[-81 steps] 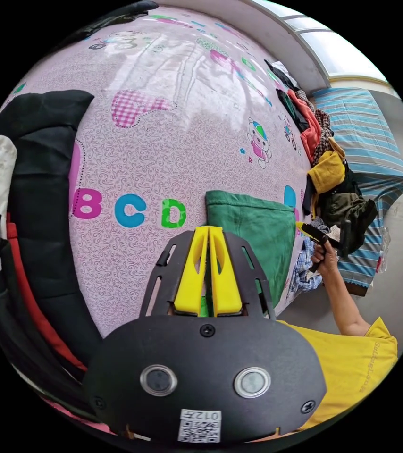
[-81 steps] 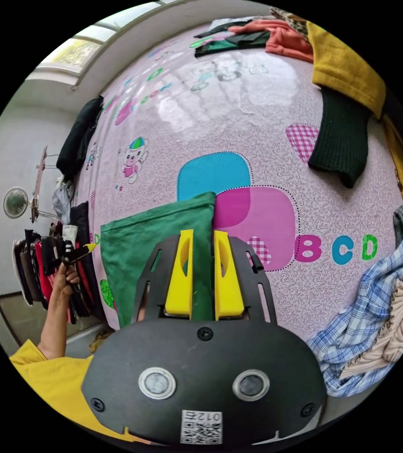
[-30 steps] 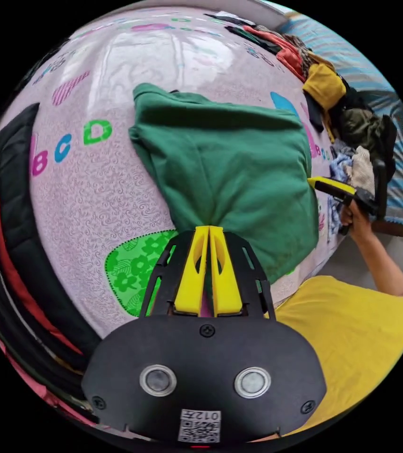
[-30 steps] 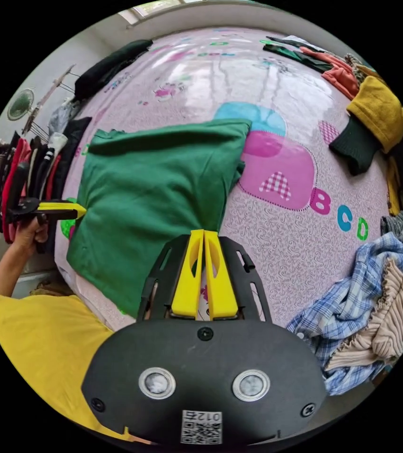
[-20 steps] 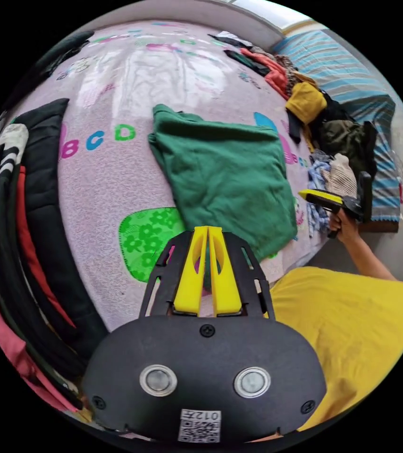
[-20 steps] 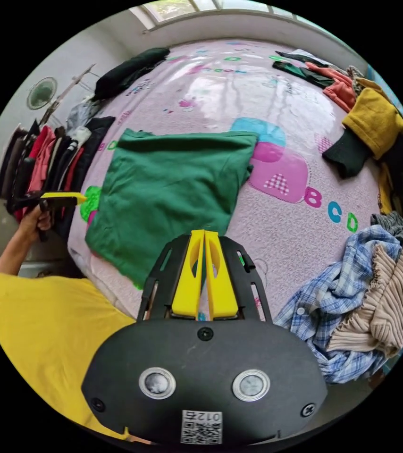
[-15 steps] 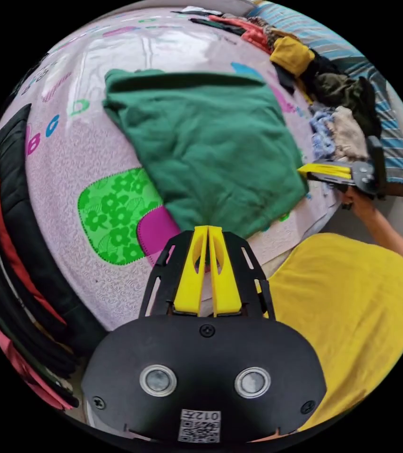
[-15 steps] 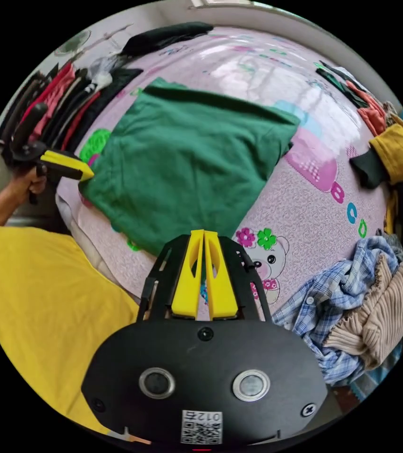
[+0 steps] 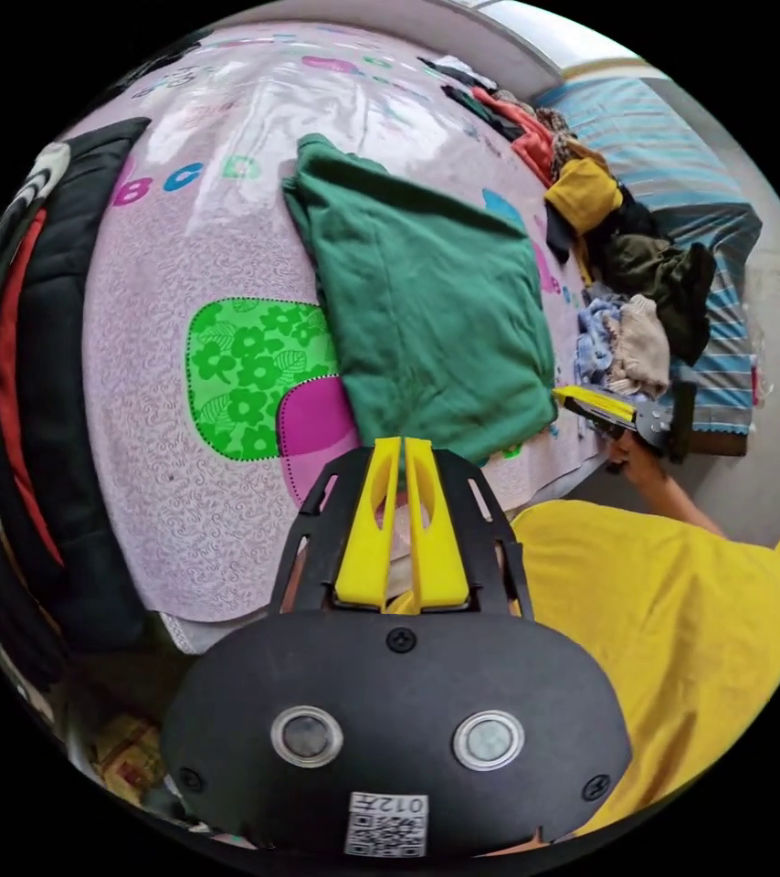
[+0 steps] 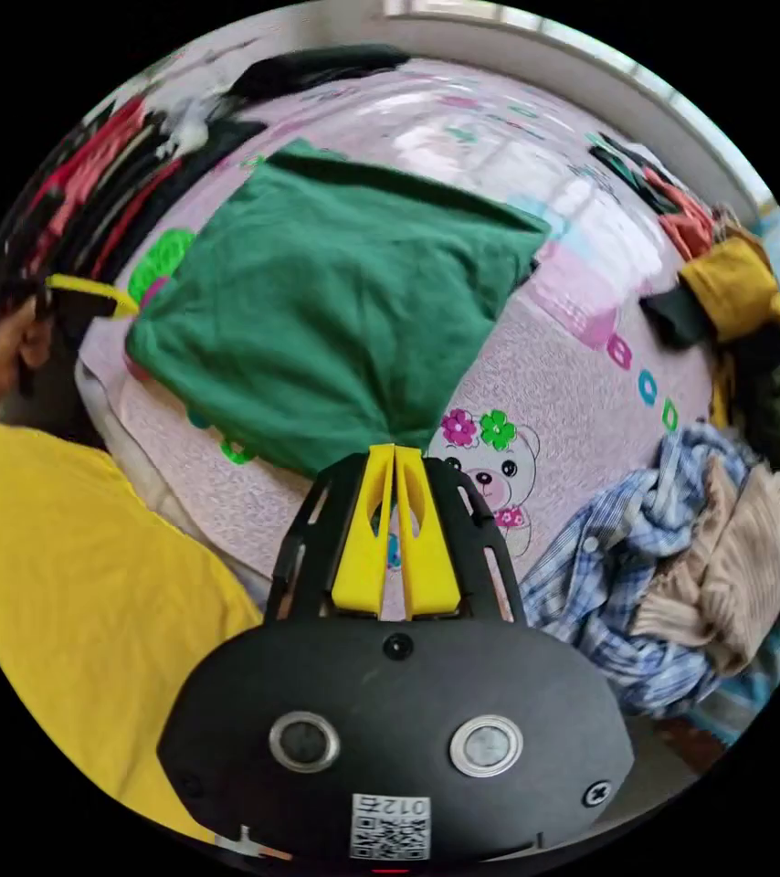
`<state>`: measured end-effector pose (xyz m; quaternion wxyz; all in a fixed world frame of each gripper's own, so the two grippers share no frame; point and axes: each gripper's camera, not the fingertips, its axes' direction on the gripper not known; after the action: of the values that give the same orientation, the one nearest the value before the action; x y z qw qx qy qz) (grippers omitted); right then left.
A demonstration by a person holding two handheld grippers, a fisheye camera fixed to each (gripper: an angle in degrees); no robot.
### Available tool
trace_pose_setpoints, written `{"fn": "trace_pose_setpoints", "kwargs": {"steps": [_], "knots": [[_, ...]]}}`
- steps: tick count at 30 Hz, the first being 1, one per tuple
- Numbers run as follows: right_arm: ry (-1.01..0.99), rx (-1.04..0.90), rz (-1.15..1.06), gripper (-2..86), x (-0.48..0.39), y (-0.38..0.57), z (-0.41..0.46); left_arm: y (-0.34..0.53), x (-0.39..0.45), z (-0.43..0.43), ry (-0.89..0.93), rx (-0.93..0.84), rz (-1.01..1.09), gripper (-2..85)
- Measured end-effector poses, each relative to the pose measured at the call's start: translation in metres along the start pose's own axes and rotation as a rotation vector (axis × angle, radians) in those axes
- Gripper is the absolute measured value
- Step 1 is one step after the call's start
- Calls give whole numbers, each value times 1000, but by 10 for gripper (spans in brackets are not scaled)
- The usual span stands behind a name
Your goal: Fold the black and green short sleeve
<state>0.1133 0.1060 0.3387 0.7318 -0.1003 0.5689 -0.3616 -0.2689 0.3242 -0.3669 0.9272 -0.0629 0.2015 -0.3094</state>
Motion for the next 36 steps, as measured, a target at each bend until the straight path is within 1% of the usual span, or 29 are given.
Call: {"fn": "trace_pose_setpoints", "kwargs": {"steps": [1,2,4,6,8,10,11,13,16,19,21,25,28,31,36], "knots": [[-27,35,86,15,19,11,-9,6,-3,1,-52,-29,-3,31],[-44,27,157,23,37,20,-11,10,-4,4,-99,-56,7,41],[-126,-19,234,42,60,30,-5,15,-7,10,-110,-74,17,56],[-233,-33,311,62,81,37,2,17,-18,16,-54,-95,-29,69],[-363,-29,438,75,109,44,14,18,-34,22,58,-85,-88,75],[-440,-42,500,78,125,47,26,19,-45,27,129,-81,-129,72],[-434,-34,530,70,133,49,28,20,-52,29,141,-77,-163,66],[-463,-34,514,45,141,50,31,23,-64,30,135,-74,-206,51],[-489,-28,483,22,155,52,32,30,-83,27,231,-50,-242,27],[-520,-21,487,12,177,55,33,35,-97,22,258,-39,-248,13],[-533,-22,472,9,188,56,32,36,-101,20,250,-41,-235,8],[-500,-87,352,6,189,51,36,38,-105,17,183,-75,-196,4],[-490,-127,312,5,189,52,45,44,-115,21,192,-95,-211,2],[-553,-148,343,5,190,58,58,55,-126,21,201,-81,-241,2],[-672,-209,304,5,172,63,79,65,-140,6,92,-62,-249,1]]}}
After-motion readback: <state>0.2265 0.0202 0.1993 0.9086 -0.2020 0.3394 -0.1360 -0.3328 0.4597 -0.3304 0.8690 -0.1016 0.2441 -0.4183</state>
